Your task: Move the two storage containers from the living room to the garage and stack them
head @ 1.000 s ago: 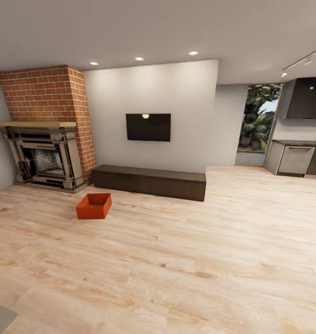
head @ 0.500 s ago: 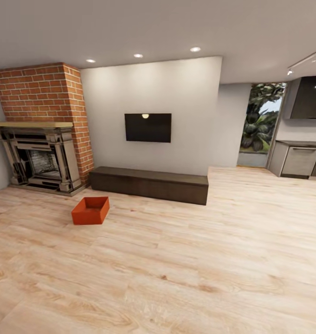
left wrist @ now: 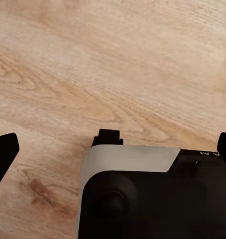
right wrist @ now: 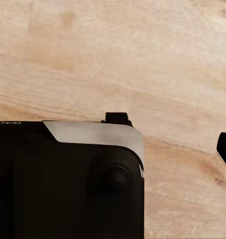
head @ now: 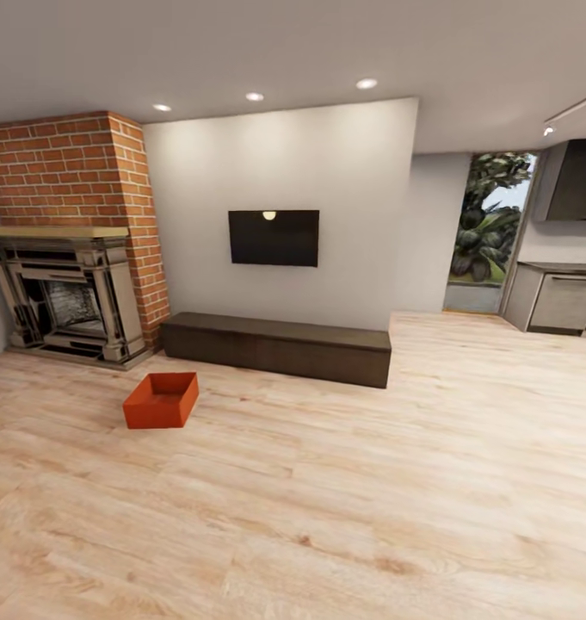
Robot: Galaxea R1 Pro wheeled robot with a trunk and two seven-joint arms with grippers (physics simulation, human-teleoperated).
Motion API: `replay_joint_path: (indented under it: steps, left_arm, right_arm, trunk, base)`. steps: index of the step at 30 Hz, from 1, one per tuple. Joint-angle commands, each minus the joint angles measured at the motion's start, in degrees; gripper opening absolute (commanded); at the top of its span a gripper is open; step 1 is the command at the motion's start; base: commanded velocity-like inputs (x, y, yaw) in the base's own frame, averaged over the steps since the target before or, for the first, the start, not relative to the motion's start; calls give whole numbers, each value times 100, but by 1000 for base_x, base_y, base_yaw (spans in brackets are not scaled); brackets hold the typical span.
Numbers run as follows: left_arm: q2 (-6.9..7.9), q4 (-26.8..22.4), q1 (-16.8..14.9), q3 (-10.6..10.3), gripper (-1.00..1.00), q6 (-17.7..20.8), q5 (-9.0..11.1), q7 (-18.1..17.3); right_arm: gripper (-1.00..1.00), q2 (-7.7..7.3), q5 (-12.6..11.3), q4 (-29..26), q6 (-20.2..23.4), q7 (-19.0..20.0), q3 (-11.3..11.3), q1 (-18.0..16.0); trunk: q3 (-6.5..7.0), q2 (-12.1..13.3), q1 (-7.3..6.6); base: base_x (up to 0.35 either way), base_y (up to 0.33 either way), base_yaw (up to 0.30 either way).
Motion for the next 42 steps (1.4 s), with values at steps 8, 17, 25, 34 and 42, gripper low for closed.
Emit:
replay_joint_path:
  steps: [8, 17, 25, 34, 42]
  left_arm:
    - [-8, 8, 55, -8, 100, 4, 59, 3]
    - [-5, 9, 74, -8, 100, -23, 58, 3]
    - [-4, 7, 80, -7, 100, -40, 58, 3]
    - [-10, 4, 89, -7, 100, -53, 58, 3]
    - [-12, 3, 91, -5, 100, -54, 58, 3]
  right_arm:
    - [100, 5, -33, 17, -22, -5, 52, -7]
    - [100, 5, -31, 17, -21, -5, 48, -7]
    - [100, 5, -31, 17, -22, -5, 48, -7]
    - [100, 5, -31, 18, -25, -5, 48, -7]
    - [100, 5, -33, 18, -21, -5, 48, -7]
  trunk:
    - [-7, -4, 4]
    - [-7, -4, 4]
    - [-7, -4, 4]
    - [-7, -4, 4]
    - [-7, -4, 4]
  base:
    - [321, 0, 0]
    - [321, 0, 0]
    - [321, 0, 0]
    - [321, 0, 0]
    - [321, 0, 0]
